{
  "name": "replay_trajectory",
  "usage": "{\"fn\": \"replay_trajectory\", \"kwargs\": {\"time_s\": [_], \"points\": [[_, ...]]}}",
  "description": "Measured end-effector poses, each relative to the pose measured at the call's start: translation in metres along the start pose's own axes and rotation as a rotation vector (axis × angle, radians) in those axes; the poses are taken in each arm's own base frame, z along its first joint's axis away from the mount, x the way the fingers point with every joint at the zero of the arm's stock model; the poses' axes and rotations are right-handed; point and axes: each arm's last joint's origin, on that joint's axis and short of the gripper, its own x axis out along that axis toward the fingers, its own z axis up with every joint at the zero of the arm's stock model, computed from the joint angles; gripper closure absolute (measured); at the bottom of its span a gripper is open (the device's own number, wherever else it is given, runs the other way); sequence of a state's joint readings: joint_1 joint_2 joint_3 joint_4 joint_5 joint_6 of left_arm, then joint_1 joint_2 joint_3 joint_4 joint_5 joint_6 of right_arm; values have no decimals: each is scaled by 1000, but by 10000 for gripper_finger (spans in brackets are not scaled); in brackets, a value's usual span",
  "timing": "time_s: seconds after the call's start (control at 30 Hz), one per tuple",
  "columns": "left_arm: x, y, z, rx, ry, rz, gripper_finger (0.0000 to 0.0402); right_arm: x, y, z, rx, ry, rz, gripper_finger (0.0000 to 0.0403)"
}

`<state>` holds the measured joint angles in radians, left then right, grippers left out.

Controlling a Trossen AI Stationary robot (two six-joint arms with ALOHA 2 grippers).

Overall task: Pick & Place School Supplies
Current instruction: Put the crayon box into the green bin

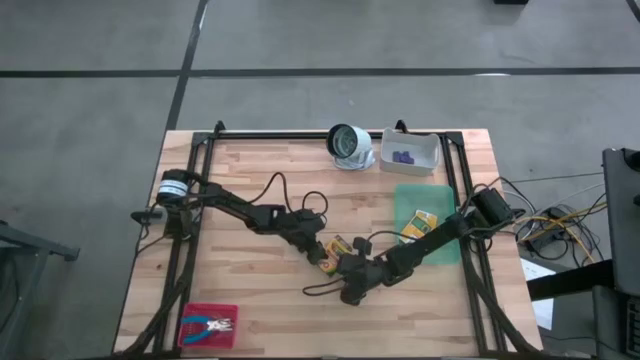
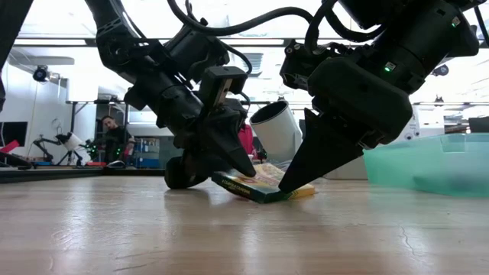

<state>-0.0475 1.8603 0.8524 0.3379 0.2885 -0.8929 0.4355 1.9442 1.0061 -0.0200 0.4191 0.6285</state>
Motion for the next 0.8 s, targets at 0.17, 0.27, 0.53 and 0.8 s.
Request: {"fn": "replay_trajectory", "kwargs": {"time_s": [0.17, 0.27, 0.53, 0.8], "points": [[0, 0, 0, -1, 5, -4, 333, 0, 0, 0, -2, -2, -2, 346], [0, 0, 0, -6, 5, -4, 336, 0, 0, 0, -4, -14, -20, 346], [0, 0, 0, -7, 4, -4, 337, -10, -2, 8, 1, -53, -34, 346], [0, 0, 0, -6, 2, -7, 337, -35, 4, 20, 16, -108, 19, 346]]}}
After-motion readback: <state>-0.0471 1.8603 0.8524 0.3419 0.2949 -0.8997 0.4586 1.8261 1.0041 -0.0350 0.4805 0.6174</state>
